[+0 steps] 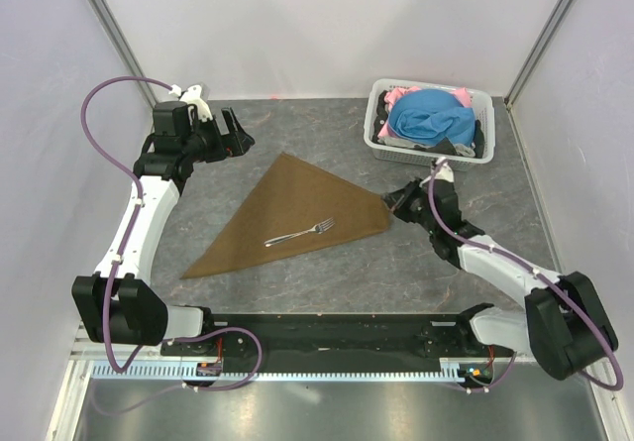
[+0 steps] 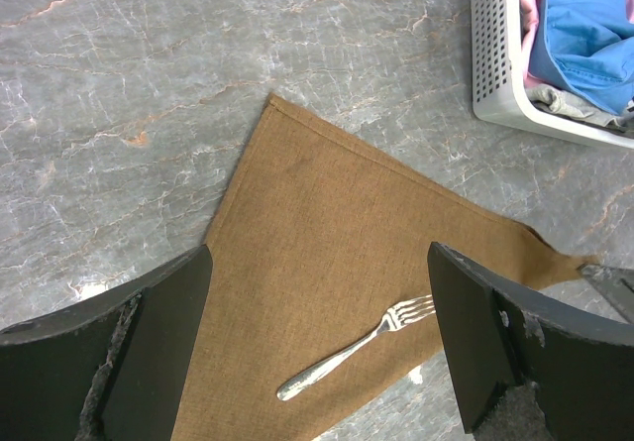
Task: Fold the napkin, place the utensils inside, and roll it up
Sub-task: Fold the napkin
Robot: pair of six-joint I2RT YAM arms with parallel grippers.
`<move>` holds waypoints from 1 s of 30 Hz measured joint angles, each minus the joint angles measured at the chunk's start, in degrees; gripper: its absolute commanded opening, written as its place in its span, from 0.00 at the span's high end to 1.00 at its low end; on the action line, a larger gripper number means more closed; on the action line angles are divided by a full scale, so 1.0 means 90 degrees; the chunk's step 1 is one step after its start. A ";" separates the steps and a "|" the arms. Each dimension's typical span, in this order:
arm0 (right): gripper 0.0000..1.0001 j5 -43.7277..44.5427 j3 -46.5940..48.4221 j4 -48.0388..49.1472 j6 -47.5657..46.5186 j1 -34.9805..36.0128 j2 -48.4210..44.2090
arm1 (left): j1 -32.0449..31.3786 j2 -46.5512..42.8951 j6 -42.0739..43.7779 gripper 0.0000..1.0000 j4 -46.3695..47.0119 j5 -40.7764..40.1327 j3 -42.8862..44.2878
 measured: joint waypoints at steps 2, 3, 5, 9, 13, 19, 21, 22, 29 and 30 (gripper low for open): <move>1.00 0.0075 0.0221 0.0158 0.0005 0.0435 0.0245 | 0.0000 0.0000 0.0000 0.03 0.0002 0.0000 0.0000; 1.00 0.0114 0.0340 0.0236 0.0002 0.0636 0.0386 | 0.0000 0.0000 -0.0002 0.03 0.0007 0.0002 0.0000; 1.00 0.0204 0.0590 0.0311 0.0005 0.1010 0.0716 | 0.0000 0.0000 -0.0002 0.03 0.0015 0.0002 0.0000; 1.00 0.0279 0.1069 0.0561 0.0010 0.1812 0.1409 | 0.0000 0.0000 -0.0002 0.03 0.0027 0.0010 0.0000; 1.00 0.0248 0.1545 0.0913 0.0075 0.2509 0.2259 | 0.0000 0.0000 -0.0002 0.03 0.0036 0.0017 0.0000; 1.00 0.0051 0.2212 0.1219 0.0226 0.3089 0.3264 | 0.0000 0.0000 -0.0002 0.03 0.0036 0.0019 0.0000; 1.00 -0.0027 0.2419 0.1314 0.0250 0.3213 0.3495 | 0.0000 0.0000 -0.0002 0.03 0.0036 0.0019 0.0000; 1.00 -0.0075 0.2499 0.1345 0.0257 0.3257 0.3577 | 0.0000 0.0000 -0.0002 0.03 0.0039 0.0019 0.0002; 1.00 -0.0282 0.2888 0.1496 0.0367 0.3546 0.4044 | 0.0000 0.0000 -0.0002 0.03 0.0039 0.0019 0.0000; 1.00 -0.0301 0.2902 0.1506 0.0379 0.3575 0.4082 | 0.0000 0.0000 -0.0002 0.03 0.0036 0.0022 0.0000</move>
